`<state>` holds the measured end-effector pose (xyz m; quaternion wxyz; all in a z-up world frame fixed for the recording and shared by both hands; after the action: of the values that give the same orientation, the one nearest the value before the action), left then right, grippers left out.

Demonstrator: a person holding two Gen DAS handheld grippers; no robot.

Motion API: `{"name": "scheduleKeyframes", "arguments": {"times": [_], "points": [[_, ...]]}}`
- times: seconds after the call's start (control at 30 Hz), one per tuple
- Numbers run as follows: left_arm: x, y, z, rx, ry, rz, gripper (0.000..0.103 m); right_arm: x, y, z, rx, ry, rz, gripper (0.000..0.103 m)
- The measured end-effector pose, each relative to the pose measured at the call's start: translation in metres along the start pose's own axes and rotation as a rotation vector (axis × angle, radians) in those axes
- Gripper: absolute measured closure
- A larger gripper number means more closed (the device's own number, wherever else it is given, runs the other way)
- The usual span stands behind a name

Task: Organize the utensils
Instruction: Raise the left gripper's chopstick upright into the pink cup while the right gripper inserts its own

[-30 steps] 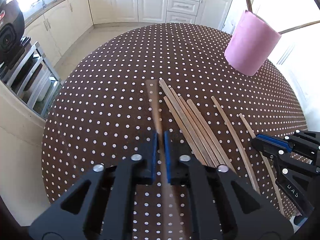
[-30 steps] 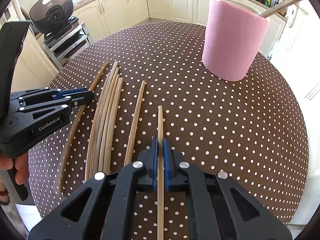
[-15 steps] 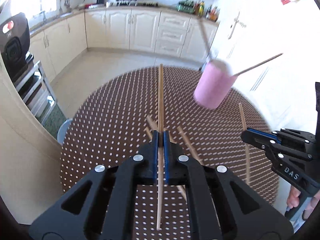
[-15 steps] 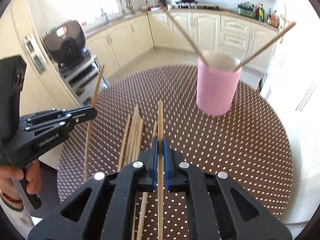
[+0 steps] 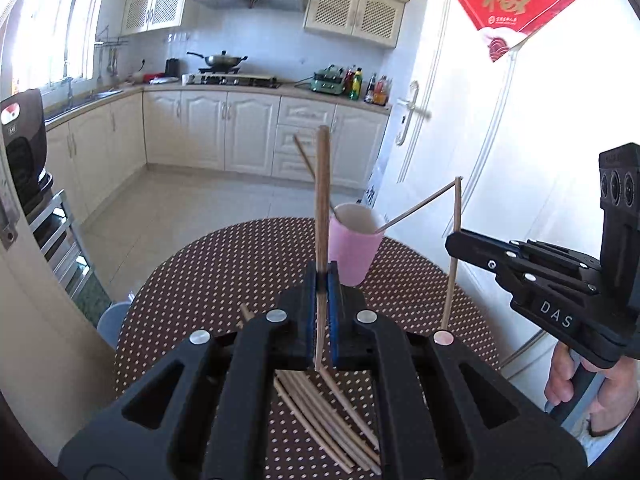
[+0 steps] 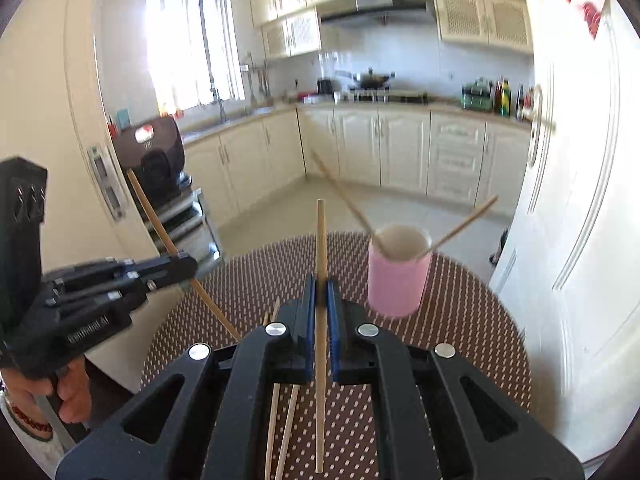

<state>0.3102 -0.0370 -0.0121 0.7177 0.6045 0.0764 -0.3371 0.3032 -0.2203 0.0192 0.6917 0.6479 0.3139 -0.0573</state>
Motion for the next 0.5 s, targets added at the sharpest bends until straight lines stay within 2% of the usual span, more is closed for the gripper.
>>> {"name": "scheduleKeyframes", "arguments": {"times": [0.3, 0.5], "points": [[0.016, 0.038, 0.031, 0.011, -0.047, 0.073, 0.098, -0.006, 0.038, 0.030, 0.026, -0.054, 0.181, 0.099], [0.038, 0.066, 0.044, -0.002, -0.069, 0.123, 0.098, -0.007, 0.060, 0.051, 0.068, -0.096, 0.347, 0.099]]}}
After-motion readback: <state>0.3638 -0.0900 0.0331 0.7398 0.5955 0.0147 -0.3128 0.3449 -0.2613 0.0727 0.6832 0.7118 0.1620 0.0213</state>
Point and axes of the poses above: each gripper's, at about its wrist camera, not at the fingertips, and x roughly the way its jaws point, z to its right, y to its top, the point moved 4 cm from there along x, roughly the way its jaws point, and after that the axes turned 6 degrees about -x, right-handed, at the moved point
